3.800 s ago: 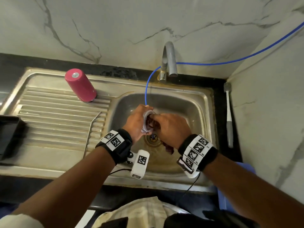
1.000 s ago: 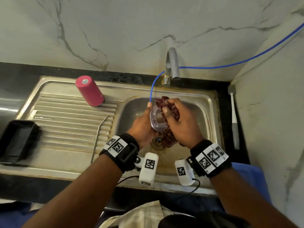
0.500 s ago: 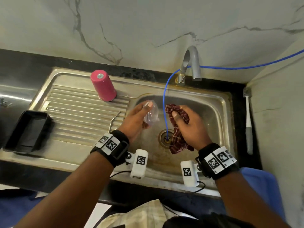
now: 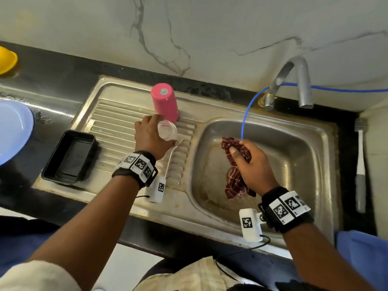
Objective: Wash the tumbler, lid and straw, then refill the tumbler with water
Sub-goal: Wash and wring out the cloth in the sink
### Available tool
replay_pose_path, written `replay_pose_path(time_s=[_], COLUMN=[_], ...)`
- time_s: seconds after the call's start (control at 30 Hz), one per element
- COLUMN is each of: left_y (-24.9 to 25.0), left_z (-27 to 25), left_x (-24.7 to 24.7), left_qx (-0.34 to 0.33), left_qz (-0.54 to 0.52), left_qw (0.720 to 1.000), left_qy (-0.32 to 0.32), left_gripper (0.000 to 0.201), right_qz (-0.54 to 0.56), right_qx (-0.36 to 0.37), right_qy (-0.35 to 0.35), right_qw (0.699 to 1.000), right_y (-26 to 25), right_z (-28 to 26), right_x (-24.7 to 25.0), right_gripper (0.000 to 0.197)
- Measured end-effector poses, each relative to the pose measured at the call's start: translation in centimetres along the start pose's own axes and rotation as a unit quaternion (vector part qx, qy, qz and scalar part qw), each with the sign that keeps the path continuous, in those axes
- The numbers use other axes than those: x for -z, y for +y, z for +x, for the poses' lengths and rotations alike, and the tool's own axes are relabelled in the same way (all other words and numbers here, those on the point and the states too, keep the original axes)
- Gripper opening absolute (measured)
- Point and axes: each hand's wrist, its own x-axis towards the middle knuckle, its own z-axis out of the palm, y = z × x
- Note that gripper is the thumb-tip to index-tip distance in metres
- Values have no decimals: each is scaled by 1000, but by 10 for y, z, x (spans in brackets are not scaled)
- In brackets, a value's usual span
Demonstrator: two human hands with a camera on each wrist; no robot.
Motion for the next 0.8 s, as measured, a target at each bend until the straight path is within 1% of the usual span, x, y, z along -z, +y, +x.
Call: replay_pose_path(time_s=[0.13,0.23,0.37,0.53,0.67,0.73,0.8], left_y=[-17,-22,-25,-22,-24,-23,-23], left_z=[12,15,13,1,-13,-27,-45], left_x=[-3,-7,-14,-18,-16,-14,-14], left_qx=[15,21,24,12,9,-2,-31], left_qz=[6,10,3,19,15,22,41], left_qw=[1000,1000,999,1000,1000,999,996], left_qy=[-1,-7,-21,-14,12,44,70], left_gripper=[86,82,81,78,86,75,55], right_qz=[-12,-21,-34,-36,-31,-23,-17], right_qx=[-8,-17,-27,-36,-41,-47,-55], right_qy=[-1,-8,-4,-3,6,11,13], right_qw=[1000,1000,999,999,999,999,998], right_y=[-2,-3,-2,-4,-3,-3,-1], right_z=[2,1,-2,-3,-5,-7,-10], right_x=[-9,-12,-15,-16,-16,-16,-16], right_gripper=[17,15,21,24,24,25,27])
